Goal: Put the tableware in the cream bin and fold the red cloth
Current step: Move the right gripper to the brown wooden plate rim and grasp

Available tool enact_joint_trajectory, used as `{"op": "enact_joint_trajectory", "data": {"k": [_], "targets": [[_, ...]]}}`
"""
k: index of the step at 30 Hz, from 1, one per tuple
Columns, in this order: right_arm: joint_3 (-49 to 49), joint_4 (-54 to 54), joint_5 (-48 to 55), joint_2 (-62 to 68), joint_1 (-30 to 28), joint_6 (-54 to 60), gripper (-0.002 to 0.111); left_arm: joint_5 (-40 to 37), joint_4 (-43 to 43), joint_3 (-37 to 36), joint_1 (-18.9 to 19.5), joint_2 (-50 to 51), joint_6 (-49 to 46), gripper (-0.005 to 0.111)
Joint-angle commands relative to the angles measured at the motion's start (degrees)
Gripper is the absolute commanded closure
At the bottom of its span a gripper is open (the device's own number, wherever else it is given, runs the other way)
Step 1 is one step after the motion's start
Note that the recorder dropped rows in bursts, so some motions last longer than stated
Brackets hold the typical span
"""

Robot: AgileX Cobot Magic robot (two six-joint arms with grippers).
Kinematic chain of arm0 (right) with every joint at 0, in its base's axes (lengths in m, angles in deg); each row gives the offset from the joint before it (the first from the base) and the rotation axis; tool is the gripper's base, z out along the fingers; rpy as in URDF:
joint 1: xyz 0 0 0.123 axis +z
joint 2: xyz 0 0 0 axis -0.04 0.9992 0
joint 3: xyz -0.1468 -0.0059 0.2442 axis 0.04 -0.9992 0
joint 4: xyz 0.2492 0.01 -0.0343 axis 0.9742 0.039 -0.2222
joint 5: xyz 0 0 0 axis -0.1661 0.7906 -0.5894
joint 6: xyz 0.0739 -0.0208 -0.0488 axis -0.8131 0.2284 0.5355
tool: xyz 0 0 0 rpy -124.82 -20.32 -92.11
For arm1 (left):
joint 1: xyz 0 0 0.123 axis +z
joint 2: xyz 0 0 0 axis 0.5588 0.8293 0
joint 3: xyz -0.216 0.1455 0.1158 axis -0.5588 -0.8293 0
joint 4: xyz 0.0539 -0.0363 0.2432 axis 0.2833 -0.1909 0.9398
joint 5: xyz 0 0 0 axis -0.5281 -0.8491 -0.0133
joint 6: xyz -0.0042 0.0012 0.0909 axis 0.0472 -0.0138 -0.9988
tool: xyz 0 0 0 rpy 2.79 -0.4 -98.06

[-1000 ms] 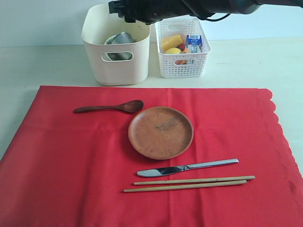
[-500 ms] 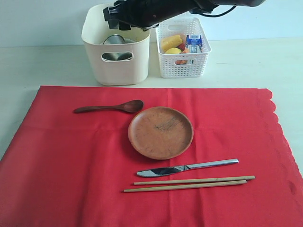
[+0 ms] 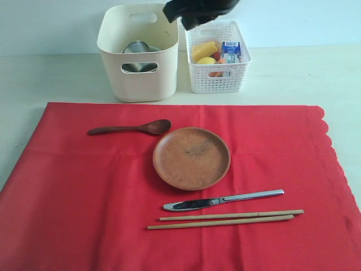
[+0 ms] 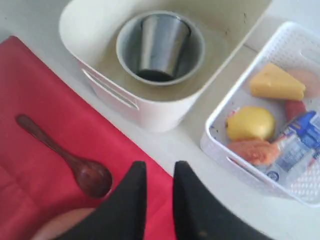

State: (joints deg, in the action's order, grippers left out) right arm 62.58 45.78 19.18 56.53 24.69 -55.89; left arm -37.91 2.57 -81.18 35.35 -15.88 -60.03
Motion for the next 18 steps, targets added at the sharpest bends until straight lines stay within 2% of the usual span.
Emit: {"op": "enact_joint_trajectory", "data": {"k": [1, 7, 15, 18], "targets": [[-6.2, -0.9, 1.0, -2.1, -5.3, -2.3, 0.108, 0.0, -0.3, 0.0, -0.4, -0.3, 0.1, 0.104], [-16.4, 2.5, 0.9, -2.9, -10.1, -1.0, 0.108, 0.0, -0.3, 0.0, -0.4, -0.3, 0.1, 0.104], [-27.2, 18.5, 0.8, -2.9, -10.7, 16.0, 0.108, 0.0, -0.3, 0.0, -0.4, -0.3, 0.1, 0.104], [-28.9, 21.2, 0.6, -2.1, -10.7, 17.6, 0.108, 0.0, -0.3, 0.0, -0.4, -0.3, 0.1, 0.104]]}}
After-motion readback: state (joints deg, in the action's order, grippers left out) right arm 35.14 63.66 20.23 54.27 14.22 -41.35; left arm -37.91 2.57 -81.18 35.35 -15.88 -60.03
